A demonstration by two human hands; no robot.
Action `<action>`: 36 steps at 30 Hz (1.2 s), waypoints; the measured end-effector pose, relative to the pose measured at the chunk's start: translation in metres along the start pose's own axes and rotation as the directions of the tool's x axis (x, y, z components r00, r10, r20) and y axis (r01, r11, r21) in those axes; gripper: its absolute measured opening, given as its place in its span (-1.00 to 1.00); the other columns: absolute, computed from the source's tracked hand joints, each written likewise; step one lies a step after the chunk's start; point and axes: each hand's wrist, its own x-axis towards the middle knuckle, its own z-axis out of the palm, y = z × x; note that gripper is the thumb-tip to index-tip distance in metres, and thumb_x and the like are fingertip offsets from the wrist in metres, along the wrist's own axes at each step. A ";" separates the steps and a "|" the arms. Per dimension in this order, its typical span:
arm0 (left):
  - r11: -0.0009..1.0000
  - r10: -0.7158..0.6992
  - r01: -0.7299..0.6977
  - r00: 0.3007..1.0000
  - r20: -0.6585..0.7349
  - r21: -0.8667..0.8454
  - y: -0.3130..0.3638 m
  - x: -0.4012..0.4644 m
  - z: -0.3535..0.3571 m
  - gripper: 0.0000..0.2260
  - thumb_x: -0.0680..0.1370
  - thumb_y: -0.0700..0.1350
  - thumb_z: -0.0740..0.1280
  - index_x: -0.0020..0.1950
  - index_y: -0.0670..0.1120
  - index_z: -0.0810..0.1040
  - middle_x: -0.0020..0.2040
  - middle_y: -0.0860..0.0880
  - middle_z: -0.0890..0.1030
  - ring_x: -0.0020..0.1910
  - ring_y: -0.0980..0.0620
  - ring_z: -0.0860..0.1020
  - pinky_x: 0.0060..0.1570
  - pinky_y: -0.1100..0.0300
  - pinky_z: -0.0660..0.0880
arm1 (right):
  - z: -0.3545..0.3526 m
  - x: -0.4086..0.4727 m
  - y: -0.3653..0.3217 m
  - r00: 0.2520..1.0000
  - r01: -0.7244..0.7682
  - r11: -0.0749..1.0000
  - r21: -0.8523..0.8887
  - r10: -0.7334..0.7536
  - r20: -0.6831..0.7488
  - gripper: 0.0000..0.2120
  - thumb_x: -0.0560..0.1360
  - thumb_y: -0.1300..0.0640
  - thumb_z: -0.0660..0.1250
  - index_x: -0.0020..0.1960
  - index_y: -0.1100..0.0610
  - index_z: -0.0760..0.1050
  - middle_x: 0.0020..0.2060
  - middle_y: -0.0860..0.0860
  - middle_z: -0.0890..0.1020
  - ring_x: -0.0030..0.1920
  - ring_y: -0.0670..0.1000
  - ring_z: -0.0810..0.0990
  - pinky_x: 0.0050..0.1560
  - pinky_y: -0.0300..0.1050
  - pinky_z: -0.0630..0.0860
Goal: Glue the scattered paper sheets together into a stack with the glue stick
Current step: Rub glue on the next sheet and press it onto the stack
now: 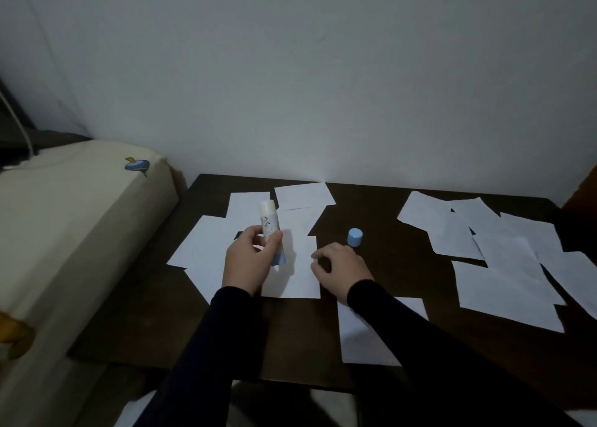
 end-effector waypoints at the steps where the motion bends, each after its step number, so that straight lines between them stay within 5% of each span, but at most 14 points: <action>1: 1.000 0.000 0.000 1.000 0.005 0.009 -0.001 0.002 -0.004 -0.56 0.54 0.15 0.31 0.36 0.01 0.40 0.28 -0.04 0.51 0.01 0.09 0.48 -0.01 0.17 0.54 | 0.002 0.010 -0.003 1.000 0.003 1.000 -0.009 -0.003 0.007 -0.72 0.57 -0.03 0.25 0.24 -0.01 0.51 0.22 -0.06 0.52 0.26 -0.03 0.43 0.32 -0.01 0.37; 10: 1.000 -0.010 0.010 0.999 0.049 0.019 -0.018 0.018 -0.031 -0.58 0.55 0.16 0.29 0.35 0.02 0.42 0.27 -0.02 0.52 -0.05 0.11 0.47 -0.33 0.47 0.39 | 0.030 0.068 -0.026 0.984 0.021 0.967 -0.254 0.025 0.174 -0.39 0.51 -0.12 0.30 0.50 -0.11 0.17 0.53 -0.03 0.13 0.50 0.06 0.12 0.43 0.11 0.16; 14: 1.000 -0.003 0.002 0.999 0.038 0.023 -0.021 0.024 -0.037 -0.57 0.55 0.16 0.28 0.36 0.01 0.41 0.27 -0.01 0.51 -0.05 0.12 0.47 -0.29 0.46 0.39 | 0.030 0.085 -0.032 0.963 -0.066 0.960 -0.272 0.133 0.234 -0.30 0.41 -0.16 0.37 0.48 -0.18 0.17 0.43 0.00 0.26 0.36 0.14 0.33 0.26 0.08 0.40; 17: 1.000 0.001 -0.002 1.000 0.028 0.023 -0.023 0.026 -0.040 -0.58 0.55 0.16 0.28 0.36 0.01 0.42 0.28 -0.01 0.51 -0.03 0.12 0.47 -0.19 0.35 0.43 | 0.024 0.092 -0.038 0.967 -0.046 0.946 -0.321 0.122 0.222 -0.30 0.40 -0.14 0.41 0.47 -0.17 0.20 0.35 0.02 0.32 0.31 0.14 0.35 0.23 0.05 0.40; 24: 0.999 0.035 -0.035 0.999 0.038 -0.024 -0.019 0.027 -0.040 -0.59 0.56 0.14 0.29 0.35 -0.01 0.43 0.10 0.07 0.49 -0.12 0.14 0.49 -0.31 0.47 0.38 | 0.011 0.094 -0.030 0.957 -0.164 0.982 -0.095 0.182 0.228 -0.49 0.49 0.30 0.35 0.40 0.03 0.38 0.17 0.05 0.54 0.12 0.04 0.55 0.20 -0.11 0.49; 28: 0.998 0.045 -0.043 0.998 0.046 -0.044 -0.009 0.026 -0.032 -0.59 0.56 0.13 0.29 0.35 -0.01 0.42 0.07 0.09 0.45 -0.18 0.17 0.47 -0.36 0.48 0.37 | 0.003 0.079 -0.016 0.951 -0.249 0.967 -0.058 0.255 0.175 -0.66 0.54 0.09 0.34 0.30 0.12 0.47 0.18 0.05 0.55 0.11 0.00 0.53 0.17 -0.15 0.44; 31: 0.997 0.048 -0.045 0.997 0.053 -0.060 -0.001 0.027 -0.026 -0.57 0.56 0.13 0.29 0.37 -0.01 0.41 0.17 0.01 0.51 -0.14 0.14 0.49 -0.36 0.47 0.40 | 0.011 0.066 -0.016 0.945 -0.246 0.966 -0.080 0.257 0.204 -0.47 0.46 -0.10 0.41 0.34 0.08 0.39 0.21 0.04 0.49 0.10 -0.01 0.52 0.13 -0.12 0.48; 36: 0.996 0.057 -0.052 0.996 0.062 -0.069 0.007 0.020 -0.015 -0.58 0.56 0.12 0.29 0.36 -0.02 0.41 0.21 -0.03 0.52 -0.01 0.06 0.50 -0.21 0.39 0.47 | 0.018 0.070 -0.029 0.912 -0.280 0.952 -0.123 0.303 0.275 -0.41 0.44 0.02 0.47 0.38 0.12 0.34 0.30 0.09 0.45 0.21 0.07 0.51 0.15 -0.10 0.46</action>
